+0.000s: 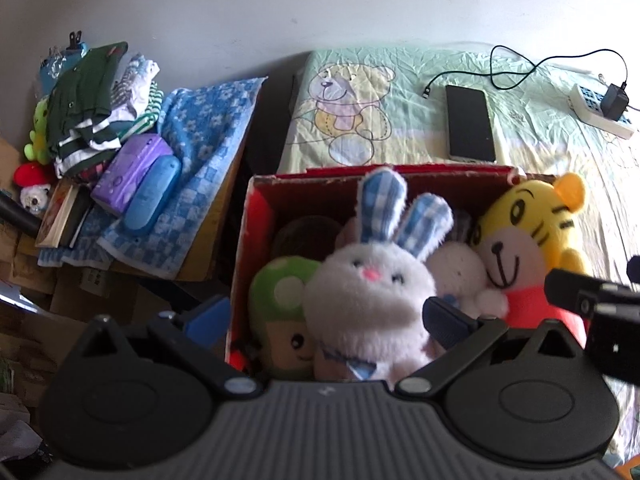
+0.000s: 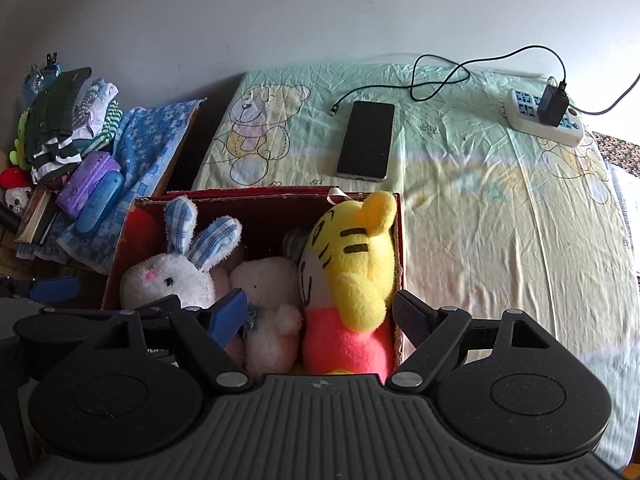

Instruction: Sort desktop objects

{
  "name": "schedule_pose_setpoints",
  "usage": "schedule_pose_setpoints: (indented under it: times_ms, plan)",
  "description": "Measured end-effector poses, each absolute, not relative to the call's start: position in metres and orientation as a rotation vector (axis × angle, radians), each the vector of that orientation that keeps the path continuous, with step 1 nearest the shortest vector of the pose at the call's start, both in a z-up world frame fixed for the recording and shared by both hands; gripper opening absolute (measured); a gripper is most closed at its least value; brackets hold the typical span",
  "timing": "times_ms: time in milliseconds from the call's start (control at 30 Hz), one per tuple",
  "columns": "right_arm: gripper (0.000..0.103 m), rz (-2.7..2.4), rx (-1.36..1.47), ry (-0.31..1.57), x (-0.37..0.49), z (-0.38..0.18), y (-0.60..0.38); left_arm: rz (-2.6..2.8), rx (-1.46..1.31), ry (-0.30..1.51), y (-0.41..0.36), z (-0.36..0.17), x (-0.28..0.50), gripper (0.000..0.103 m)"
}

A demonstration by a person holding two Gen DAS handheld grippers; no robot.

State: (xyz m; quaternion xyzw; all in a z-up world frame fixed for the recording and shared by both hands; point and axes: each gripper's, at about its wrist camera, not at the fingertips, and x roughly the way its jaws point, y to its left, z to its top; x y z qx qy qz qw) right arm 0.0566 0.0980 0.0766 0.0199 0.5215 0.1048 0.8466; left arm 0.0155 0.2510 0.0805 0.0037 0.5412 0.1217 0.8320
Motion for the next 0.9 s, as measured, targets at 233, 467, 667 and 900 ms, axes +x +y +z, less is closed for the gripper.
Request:
schedule_pose_setpoints:
  times_ms: [233, 467, 667, 900]
  plan:
    - [0.082, 0.233, 0.043, 1.15, 0.054, 0.075, 0.099, 0.227, -0.045, 1.175, 0.259, 0.077, 0.011, 0.101]
    - [0.082, 0.238, 0.035, 1.132, 0.039, 0.076, 0.1, 0.227, -0.038, 1.144, 0.26, 0.078, -0.004, 0.101]
    - [0.082, 0.236, 0.057, 1.136, 0.038, 0.072, 0.099, 0.207, -0.056, 1.15, 0.262, 0.075, -0.006, 0.101]
    - [0.082, 0.219, 0.063, 1.133, 0.043, 0.064, 0.104, 0.178, -0.093, 1.147, 0.268, 0.069, -0.007, 0.101]
